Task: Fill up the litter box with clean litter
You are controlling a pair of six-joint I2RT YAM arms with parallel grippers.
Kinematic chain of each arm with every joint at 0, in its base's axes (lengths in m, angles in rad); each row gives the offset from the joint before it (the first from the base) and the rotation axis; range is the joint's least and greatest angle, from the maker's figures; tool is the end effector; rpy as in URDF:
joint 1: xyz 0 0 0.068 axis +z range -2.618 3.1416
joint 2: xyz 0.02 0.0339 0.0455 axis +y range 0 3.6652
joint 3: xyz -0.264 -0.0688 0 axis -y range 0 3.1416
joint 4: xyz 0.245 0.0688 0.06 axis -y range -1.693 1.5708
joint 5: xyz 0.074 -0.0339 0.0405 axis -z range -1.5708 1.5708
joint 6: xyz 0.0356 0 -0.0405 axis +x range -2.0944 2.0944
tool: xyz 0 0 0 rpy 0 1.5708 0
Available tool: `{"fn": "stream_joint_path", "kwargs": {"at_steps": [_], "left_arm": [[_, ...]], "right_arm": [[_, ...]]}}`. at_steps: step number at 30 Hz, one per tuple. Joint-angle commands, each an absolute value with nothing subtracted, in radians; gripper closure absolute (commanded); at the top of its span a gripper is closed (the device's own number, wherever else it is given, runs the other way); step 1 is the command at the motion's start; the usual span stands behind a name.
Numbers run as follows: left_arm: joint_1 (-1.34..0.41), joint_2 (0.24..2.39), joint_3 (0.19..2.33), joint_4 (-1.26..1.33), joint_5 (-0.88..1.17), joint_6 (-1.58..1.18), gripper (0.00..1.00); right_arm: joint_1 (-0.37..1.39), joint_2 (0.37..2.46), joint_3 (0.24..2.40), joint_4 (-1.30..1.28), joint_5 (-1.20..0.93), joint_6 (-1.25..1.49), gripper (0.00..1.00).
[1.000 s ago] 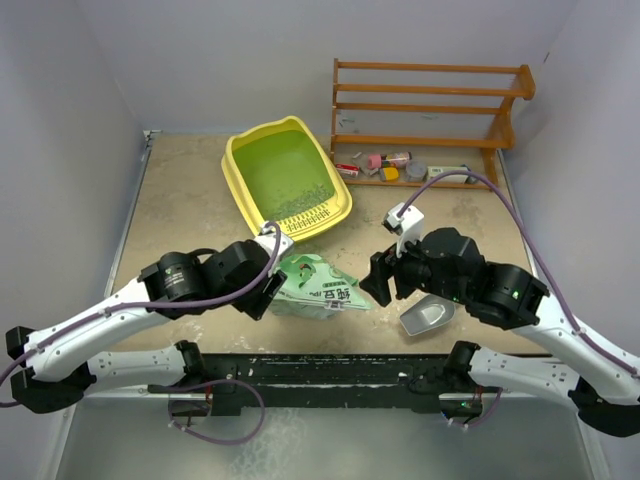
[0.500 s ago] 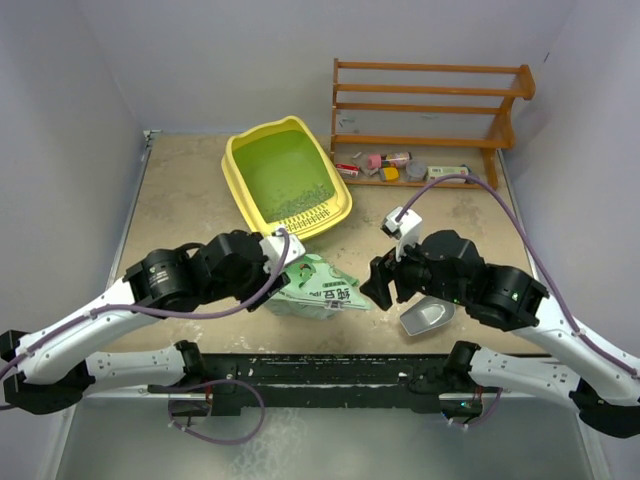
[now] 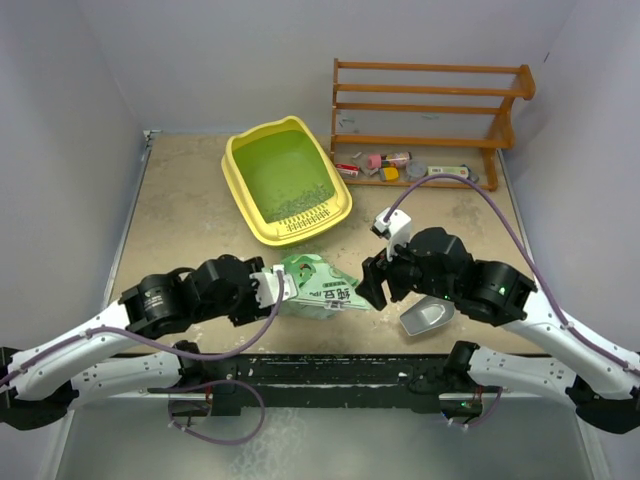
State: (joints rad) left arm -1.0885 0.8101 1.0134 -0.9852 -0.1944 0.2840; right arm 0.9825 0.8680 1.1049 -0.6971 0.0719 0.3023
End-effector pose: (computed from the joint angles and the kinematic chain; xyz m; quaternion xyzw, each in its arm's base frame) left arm 0.0725 -0.1236 0.3362 0.5534 0.7345 -0.0673 0.3870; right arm 0.0973 0.1413 0.3821 -0.2654 0.8069 0.2912 0.4401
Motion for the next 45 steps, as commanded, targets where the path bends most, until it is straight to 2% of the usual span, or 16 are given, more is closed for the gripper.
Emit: {"fn": "stream_joint_path", "kwargs": {"at_steps": [1,5,7,8,9,12,16,20,26,30,37,45], "left_arm": [[-1.089,0.813,0.94,-0.857,-0.144,0.334,0.34],[-1.088,0.806,0.871,-0.788,-0.175,0.363,0.34],[-1.089,0.81,0.842,-0.76,-0.214,0.381,0.38],[-1.089,0.815,0.83,-0.75,-0.236,0.39,0.44],[-1.089,0.818,0.823,-0.741,-0.259,0.394,0.53],[-1.089,0.809,0.825,-0.691,-0.295,0.411,1.0],[-1.087,0.806,0.858,-0.619,-0.275,0.406,1.0],[-1.087,0.883,0.904,-0.543,-0.246,0.378,1.0],[-1.028,0.995,0.968,-0.386,-0.177,0.371,1.0],[-0.907,1.022,0.996,-0.356,-0.054,0.357,1.0],[-0.899,0.895,0.91,-0.397,-0.042,0.338,1.0],[-0.897,0.824,0.827,-0.393,-0.106,0.254,1.0]], "right_arm": [[0.988,0.885,1.109,-0.661,0.041,0.29,0.28],[0.988,0.879,1.106,-0.662,0.038,0.296,0.28],[0.988,0.874,1.103,-0.663,0.037,0.297,0.28],[0.987,0.872,1.103,-0.664,0.037,0.299,0.29],[0.987,0.87,1.103,-0.665,0.037,0.3,0.29],[0.988,0.87,1.1,-0.667,0.045,0.301,0.3],[0.987,0.871,1.092,-0.655,0.07,0.305,0.35],[0.988,0.876,1.09,-0.635,0.093,0.286,0.45],[0.986,0.91,1.115,-0.608,0.142,0.172,0.32],[0.986,0.948,1.12,-0.593,0.168,0.096,0.3],[0.972,0.944,1.032,-0.485,0.219,-0.053,0.28],[0.862,1.05,1.1,-0.506,-0.037,-0.094,0.29]]}}
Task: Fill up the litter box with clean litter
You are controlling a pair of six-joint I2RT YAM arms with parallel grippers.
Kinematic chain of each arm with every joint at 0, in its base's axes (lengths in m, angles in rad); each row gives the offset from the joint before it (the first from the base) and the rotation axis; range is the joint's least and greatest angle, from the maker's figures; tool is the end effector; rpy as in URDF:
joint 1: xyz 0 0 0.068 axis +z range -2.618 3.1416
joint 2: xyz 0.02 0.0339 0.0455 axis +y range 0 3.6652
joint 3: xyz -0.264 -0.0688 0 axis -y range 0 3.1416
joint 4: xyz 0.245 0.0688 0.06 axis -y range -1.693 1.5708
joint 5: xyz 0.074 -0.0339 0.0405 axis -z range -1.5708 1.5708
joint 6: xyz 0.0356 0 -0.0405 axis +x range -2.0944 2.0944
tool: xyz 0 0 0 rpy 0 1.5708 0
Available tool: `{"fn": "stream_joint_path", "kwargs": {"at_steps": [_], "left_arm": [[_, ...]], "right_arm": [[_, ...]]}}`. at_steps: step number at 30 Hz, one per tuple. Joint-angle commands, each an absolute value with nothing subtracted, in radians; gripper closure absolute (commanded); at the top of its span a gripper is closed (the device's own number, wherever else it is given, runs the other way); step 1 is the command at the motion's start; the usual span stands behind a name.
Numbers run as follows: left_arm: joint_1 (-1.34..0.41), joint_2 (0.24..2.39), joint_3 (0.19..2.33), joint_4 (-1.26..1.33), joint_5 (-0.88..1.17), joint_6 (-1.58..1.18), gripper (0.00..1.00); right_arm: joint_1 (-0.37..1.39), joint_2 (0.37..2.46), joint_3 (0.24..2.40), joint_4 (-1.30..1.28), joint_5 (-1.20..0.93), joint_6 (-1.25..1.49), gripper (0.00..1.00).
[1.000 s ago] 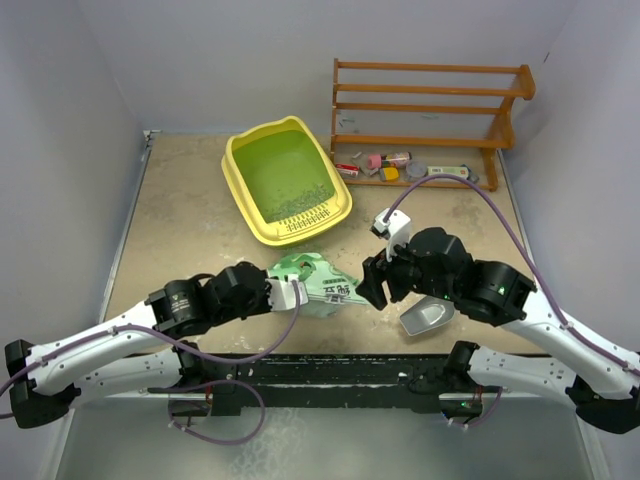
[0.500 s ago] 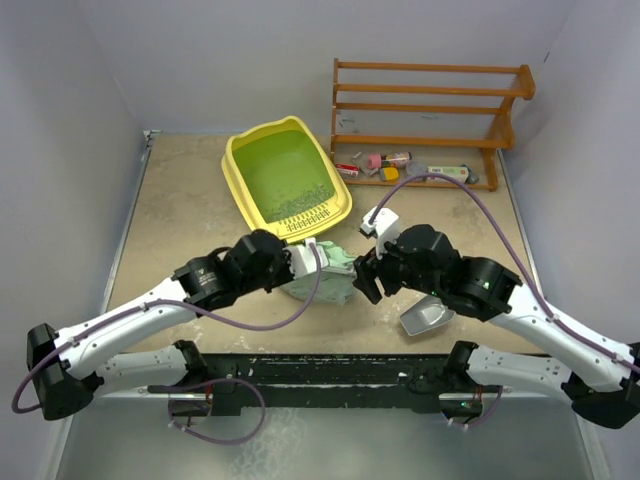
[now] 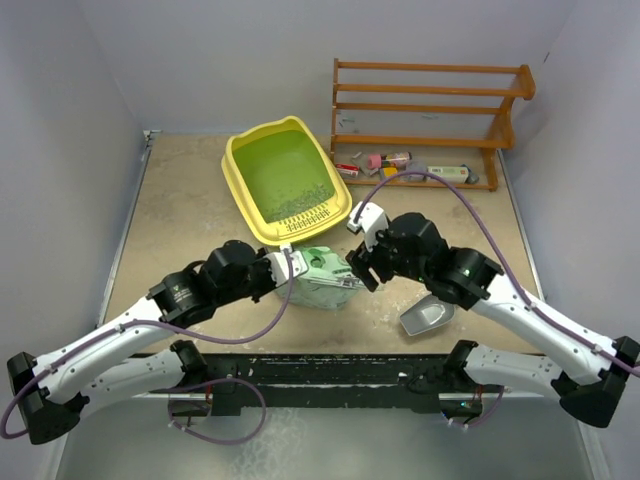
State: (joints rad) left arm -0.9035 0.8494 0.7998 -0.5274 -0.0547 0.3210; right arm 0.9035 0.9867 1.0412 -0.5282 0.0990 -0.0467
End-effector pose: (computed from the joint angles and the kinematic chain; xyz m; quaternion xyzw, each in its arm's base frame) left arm 0.1161 -0.1442 0.2998 0.4944 0.7266 -0.1138 0.4634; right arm 0.1347 0.1653 0.3571 -0.3669 0.7697 0.1779 0.4913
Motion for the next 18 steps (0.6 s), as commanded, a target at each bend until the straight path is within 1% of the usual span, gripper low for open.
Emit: {"fn": "stream_joint_path", "kwargs": {"at_steps": [1,8,11,14,18], "left_arm": [[-0.895,0.838,0.829,-0.397,-0.122,0.245,1.0],[-0.843,0.959,0.869,-0.421,-0.157,0.178,1.0],[-0.791,0.978,0.873,-0.41,-0.141,0.156,1.0],[-0.732,0.998,0.884,-0.403,-0.074,0.141,1.0],[-0.702,1.006,0.893,-0.399,-0.031,0.138,1.0]], "right_arm": [[0.861,1.064,1.107,-0.512,-0.057,-0.092,0.29],[0.861,1.078,1.118,-0.514,-0.201,-0.075,0.29],[0.861,1.068,1.11,-0.51,-0.187,-0.074,0.29],[0.861,1.057,1.1,-0.499,-0.16,-0.072,0.29],[0.861,1.083,1.087,-0.513,-0.147,-0.056,0.29]]}}
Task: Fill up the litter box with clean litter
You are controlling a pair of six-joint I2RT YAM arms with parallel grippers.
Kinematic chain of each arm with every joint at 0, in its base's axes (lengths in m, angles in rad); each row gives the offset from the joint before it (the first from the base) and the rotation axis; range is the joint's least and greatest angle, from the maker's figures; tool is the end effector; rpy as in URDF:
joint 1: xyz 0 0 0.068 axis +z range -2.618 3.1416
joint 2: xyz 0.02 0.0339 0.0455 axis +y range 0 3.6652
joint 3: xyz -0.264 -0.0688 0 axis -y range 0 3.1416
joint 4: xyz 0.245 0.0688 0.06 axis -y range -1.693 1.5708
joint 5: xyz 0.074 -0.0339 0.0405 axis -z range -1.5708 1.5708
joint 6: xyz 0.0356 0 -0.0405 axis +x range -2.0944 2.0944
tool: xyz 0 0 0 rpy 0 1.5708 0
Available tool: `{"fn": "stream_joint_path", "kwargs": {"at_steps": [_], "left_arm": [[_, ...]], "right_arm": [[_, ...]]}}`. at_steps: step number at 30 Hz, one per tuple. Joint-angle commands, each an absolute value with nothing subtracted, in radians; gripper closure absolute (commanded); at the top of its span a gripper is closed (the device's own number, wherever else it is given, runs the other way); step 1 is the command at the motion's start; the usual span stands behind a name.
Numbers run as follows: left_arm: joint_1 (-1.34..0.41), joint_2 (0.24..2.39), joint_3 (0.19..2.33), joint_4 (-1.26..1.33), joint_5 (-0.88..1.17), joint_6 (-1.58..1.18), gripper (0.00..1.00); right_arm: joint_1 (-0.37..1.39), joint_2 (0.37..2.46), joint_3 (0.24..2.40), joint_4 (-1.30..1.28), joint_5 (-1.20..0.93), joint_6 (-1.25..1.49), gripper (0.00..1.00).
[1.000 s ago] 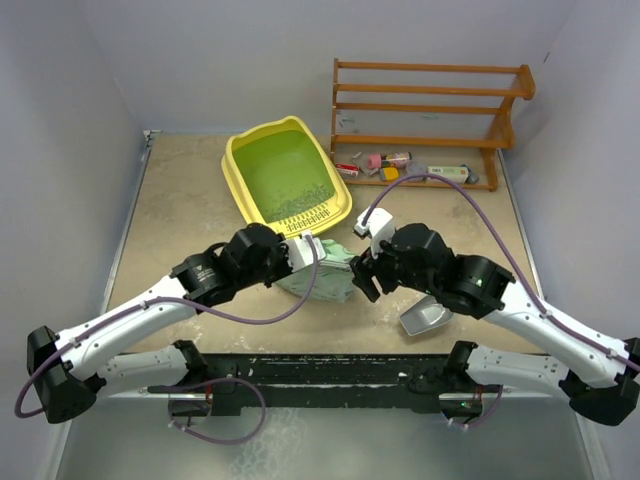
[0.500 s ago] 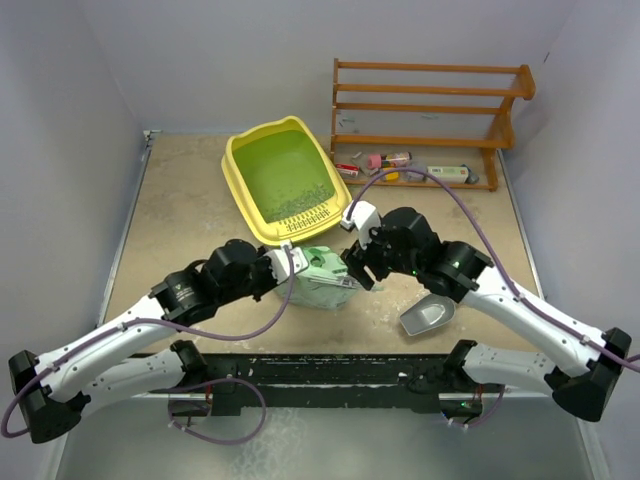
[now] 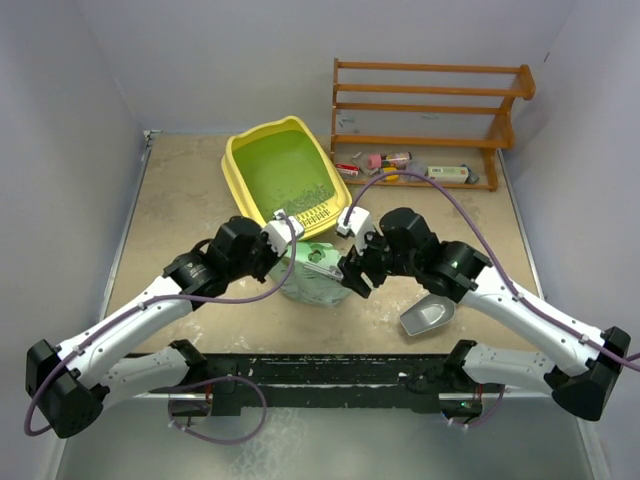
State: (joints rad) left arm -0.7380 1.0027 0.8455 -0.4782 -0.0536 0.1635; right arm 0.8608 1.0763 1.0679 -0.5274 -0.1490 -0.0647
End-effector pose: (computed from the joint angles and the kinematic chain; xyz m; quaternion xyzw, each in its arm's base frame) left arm 0.1622 -0.1449 0.2919 0.3778 0.8084 -0.1047 0.4390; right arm 0.1486 0.1810 0.3481 -0.4198 0.7591 0.2509 0.4297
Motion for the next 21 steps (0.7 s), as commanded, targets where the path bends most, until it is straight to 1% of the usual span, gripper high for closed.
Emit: {"fn": "stream_joint_path", "kwargs": {"at_steps": [1,6,12,17,20,21], "left_arm": [[-0.698,1.008,0.893,-0.399,-0.029,0.136,1.0],[-0.69,1.017,0.893,-0.397,-0.013,0.133,1.0],[-0.686,1.023,0.892,-0.397,0.001,0.128,1.0],[-0.684,1.025,0.893,-0.397,0.012,0.127,1.0],[-0.684,1.031,0.892,-0.4,0.025,0.124,1.0],[-0.683,1.031,0.893,-0.401,0.028,0.123,1.0]], "right_arm": [[0.861,1.094,1.086,-0.504,-0.134,-0.051,0.29],[0.861,1.154,1.103,-0.433,-0.076,-0.039,0.29],[0.862,1.206,1.132,-0.431,-0.098,-0.011,0.32],[0.862,1.194,1.118,-0.416,-0.088,0.012,0.41],[0.862,1.167,1.11,-0.402,-0.075,0.023,0.43],[0.862,1.159,1.108,-0.4,-0.071,0.025,0.46]]}}
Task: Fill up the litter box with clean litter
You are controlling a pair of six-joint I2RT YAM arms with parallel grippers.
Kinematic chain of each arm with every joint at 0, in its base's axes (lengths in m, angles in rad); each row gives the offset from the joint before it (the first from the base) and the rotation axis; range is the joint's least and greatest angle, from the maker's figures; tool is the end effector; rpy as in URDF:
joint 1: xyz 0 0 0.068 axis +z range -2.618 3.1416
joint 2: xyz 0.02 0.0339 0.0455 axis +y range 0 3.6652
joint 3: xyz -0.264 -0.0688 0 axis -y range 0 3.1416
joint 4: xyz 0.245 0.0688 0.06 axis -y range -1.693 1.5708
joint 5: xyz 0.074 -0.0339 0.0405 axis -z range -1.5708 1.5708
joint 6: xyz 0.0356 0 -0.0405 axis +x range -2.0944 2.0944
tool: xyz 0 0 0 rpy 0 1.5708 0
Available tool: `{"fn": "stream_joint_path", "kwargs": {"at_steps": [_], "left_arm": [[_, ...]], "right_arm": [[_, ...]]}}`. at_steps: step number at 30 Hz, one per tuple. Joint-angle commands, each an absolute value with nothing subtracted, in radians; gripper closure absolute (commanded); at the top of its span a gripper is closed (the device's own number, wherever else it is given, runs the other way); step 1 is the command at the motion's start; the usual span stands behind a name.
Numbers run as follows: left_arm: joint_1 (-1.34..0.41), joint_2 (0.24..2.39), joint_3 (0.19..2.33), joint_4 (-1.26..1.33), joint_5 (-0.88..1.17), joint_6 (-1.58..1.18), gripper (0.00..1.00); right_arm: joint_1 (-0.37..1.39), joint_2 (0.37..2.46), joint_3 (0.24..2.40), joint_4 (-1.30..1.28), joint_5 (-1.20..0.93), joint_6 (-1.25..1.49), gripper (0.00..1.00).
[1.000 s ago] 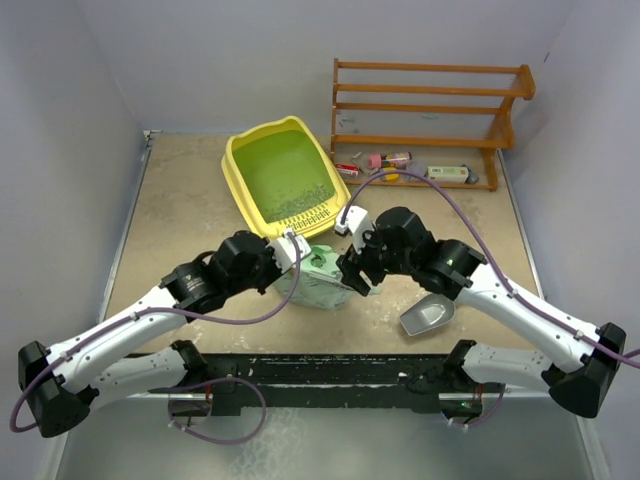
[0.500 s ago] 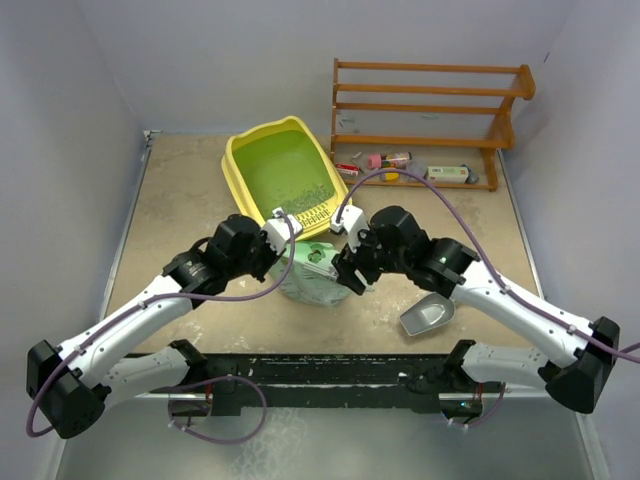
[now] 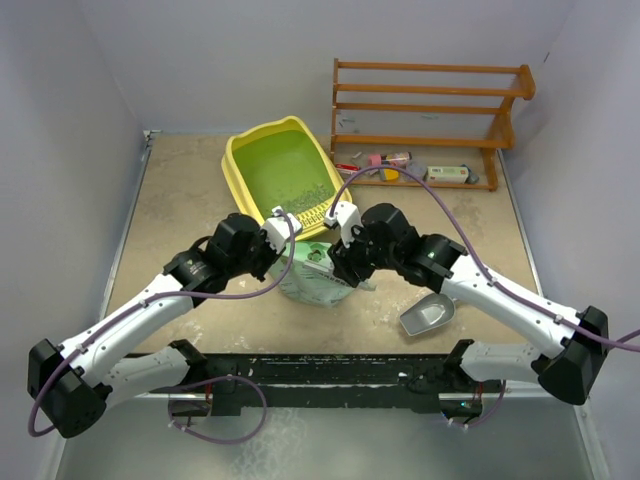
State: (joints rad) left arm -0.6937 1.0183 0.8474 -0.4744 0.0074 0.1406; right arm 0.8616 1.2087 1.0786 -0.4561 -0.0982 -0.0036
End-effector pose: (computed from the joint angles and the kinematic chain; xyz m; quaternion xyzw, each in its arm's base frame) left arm 0.1695 -0.1413 0.2898 0.3641 0.8174 -0.1251 0.4285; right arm 0.1721 0.2059 0.3276 -0.3901 0.7894 0.2357 0.4113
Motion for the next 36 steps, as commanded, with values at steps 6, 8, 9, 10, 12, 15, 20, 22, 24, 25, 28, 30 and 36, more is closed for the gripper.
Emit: {"fn": "stream_joint_path", "kwargs": {"at_steps": [6,8,9,10,12,15,20,22,24,25,28,30,36], "left_arm": [[-0.68,1.037,0.896,-0.401,0.035,0.124,1.0],[-0.68,1.037,0.895,-0.403,0.035,0.124,1.0],[-0.68,1.037,0.894,-0.403,0.035,0.124,1.0],[-0.68,1.037,0.894,-0.404,0.035,0.123,1.0],[-0.68,1.037,0.895,-0.404,0.036,0.123,1.0],[-0.678,1.037,0.893,-0.403,0.037,0.123,1.0],[-0.678,1.03,0.893,-0.405,0.038,0.123,1.0],[-0.677,1.029,0.891,-0.406,0.038,0.122,1.0],[-0.678,1.028,0.89,-0.407,0.038,0.121,1.0],[-0.678,1.027,0.889,-0.407,0.038,0.12,1.0],[-0.676,1.029,0.89,-0.409,0.038,0.119,1.0],[-0.676,1.031,0.888,-0.409,0.04,0.119,1.0],[-0.676,1.033,0.888,-0.411,0.041,0.118,1.0]], "right_arm": [[0.862,1.155,1.112,-0.416,-0.099,0.03,0.81],[0.862,1.156,1.108,-0.415,-0.112,0.033,0.88],[0.862,1.157,1.106,-0.413,-0.118,0.035,0.88],[0.862,1.157,1.105,-0.413,-0.119,0.041,0.82],[0.862,1.156,1.105,-0.414,-0.112,0.049,0.55],[0.862,1.147,1.102,-0.408,-0.116,0.063,0.32],[0.862,1.156,1.1,-0.412,-0.139,0.064,0.32],[0.862,1.168,1.1,-0.414,-0.154,0.063,0.33],[0.862,1.179,1.099,-0.415,-0.169,0.063,0.35],[0.863,1.184,1.098,-0.413,-0.177,0.064,0.36],[0.862,1.201,1.096,-0.412,-0.192,0.069,0.41],[0.862,1.208,1.094,-0.41,-0.193,0.071,0.47],[0.862,1.177,1.069,-0.381,-0.159,0.088,0.77]]}}
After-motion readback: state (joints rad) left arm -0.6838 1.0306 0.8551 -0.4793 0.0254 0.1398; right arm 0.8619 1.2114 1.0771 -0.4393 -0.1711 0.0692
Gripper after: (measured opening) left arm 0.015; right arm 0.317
